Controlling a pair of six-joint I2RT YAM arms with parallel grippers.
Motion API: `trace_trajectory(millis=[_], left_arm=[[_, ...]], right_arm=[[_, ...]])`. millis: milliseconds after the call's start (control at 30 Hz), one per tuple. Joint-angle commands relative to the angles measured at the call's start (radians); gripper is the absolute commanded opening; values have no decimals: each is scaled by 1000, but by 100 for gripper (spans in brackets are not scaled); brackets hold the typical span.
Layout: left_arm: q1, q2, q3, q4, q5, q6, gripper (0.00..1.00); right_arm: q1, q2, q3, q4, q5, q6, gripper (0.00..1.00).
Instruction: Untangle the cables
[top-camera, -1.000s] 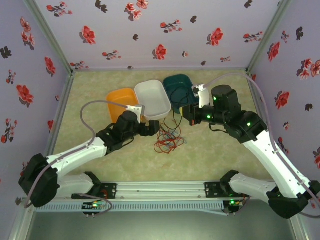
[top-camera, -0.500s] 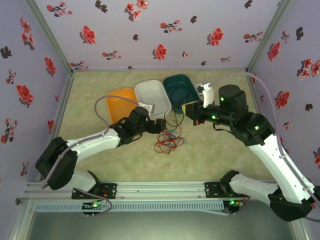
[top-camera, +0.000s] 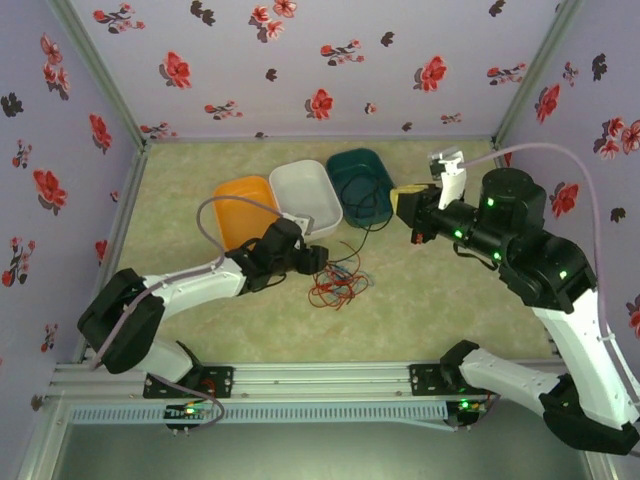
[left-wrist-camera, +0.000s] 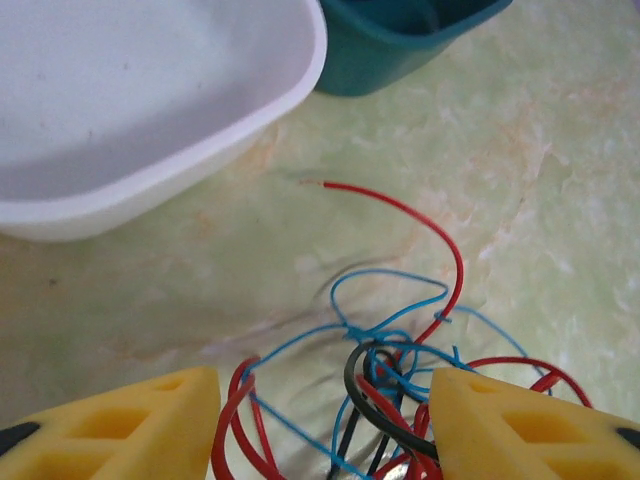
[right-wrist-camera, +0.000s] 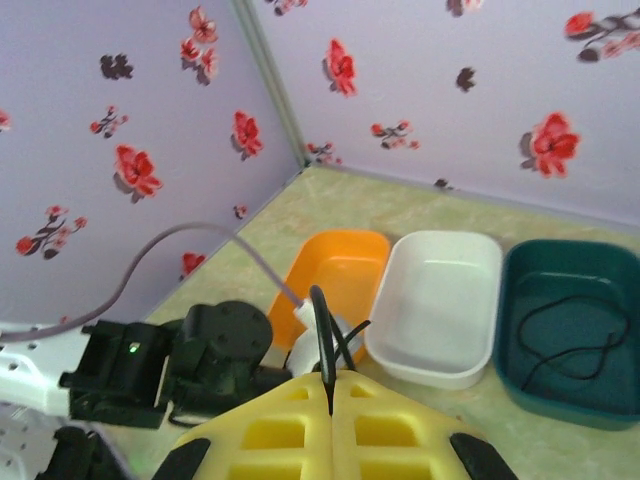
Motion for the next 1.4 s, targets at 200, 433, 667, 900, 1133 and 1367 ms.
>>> trace_trajectory(millis=[200,433,667,900,1133,1367], left_arm=[[-41,10,-53,-11,31,-31,56],[-50,-21,-65,9,30,-22,62],[-50,-55,-47,-14,9,-3,74],[-50,-79,-28,-47,-42,20,88],[-50,-85,0,-79,-68,47,100],[-50,-129,-7,-97,-126,48,100]], right_arm=[[-3,75,45,-15,303,-27,0],[-50,228,22,115,428,-60,0],[-127,418,40,278,447,-100,0],[-176,582,82,385,460,-110,0],[-206,713,126,437,458,-100,0],[-236,812,152,469,408,-76,0]])
